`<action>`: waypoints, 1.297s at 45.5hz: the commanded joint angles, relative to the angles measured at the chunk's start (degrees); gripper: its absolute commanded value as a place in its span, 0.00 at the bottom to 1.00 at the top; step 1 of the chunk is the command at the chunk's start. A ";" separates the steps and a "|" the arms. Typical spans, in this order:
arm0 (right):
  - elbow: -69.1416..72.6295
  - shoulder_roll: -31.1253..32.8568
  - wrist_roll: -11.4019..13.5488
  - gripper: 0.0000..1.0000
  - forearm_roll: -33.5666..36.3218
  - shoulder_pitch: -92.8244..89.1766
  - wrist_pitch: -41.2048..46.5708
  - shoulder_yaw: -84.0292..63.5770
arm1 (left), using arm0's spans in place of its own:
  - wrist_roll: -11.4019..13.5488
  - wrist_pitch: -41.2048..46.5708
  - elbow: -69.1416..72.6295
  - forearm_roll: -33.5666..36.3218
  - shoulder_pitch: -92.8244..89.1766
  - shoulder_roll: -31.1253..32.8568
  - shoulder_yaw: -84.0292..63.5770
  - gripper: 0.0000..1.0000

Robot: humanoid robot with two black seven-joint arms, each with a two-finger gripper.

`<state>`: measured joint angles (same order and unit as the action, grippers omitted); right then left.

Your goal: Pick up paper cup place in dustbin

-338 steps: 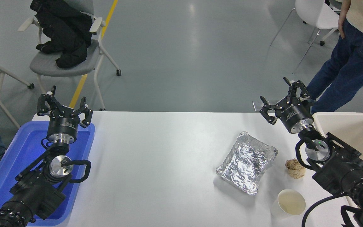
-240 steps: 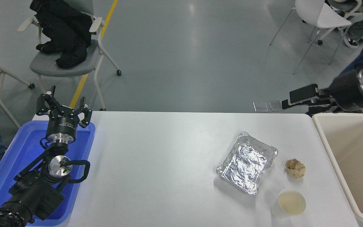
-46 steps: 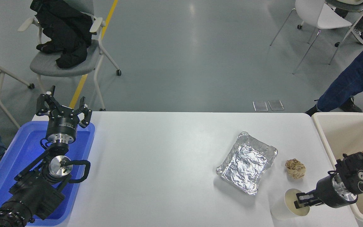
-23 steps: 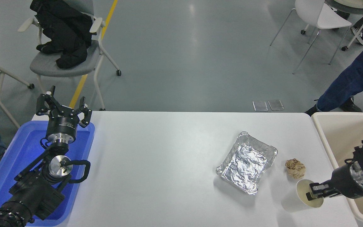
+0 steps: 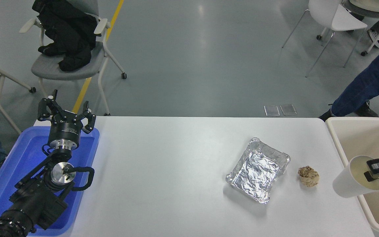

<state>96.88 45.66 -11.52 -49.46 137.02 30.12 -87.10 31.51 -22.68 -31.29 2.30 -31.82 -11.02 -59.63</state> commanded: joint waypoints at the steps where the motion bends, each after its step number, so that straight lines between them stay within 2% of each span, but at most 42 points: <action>1: 1.21 -2.16 -0.26 0.00 0.85 6.77 0.37 -5.18 | -0.05 0.00 0.00 -0.01 0.00 0.04 -0.04 0.99; 13: -0.90 -1.63 -0.26 0.00 0.68 6.68 -0.24 -5.01 | 0.04 0.00 0.00 -0.01 0.00 0.04 -0.04 0.99; 23: -10.20 0.56 -0.26 0.00 -3.18 -0.60 -4.98 -3.87 | 0.04 0.00 0.00 -0.01 0.00 0.04 -0.04 0.99; 33: -28.83 5.75 -0.70 0.00 -9.08 -20.10 -12.10 4.91 | 0.13 0.00 0.00 -0.10 0.00 0.04 -0.04 0.99; 43: -46.85 6.72 -3.51 0.00 -9.87 -46.12 -19.04 21.34 | 0.13 0.00 0.00 -0.10 0.00 0.04 0.04 0.99; 48: -56.42 5.40 -3.51 0.00 -9.87 -58.78 -21.24 30.40 | 0.21 0.00 0.00 -0.10 0.00 0.04 0.04 0.99; 59: -79.10 -4.43 -3.86 0.00 -9.08 -81.37 -21.51 46.84 | 0.21 0.00 0.00 -0.10 0.00 0.04 0.04 0.99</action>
<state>39.40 48.04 -14.80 -58.77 78.81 10.70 -56.23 31.70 -22.67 -31.30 2.19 -31.82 -10.98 -59.60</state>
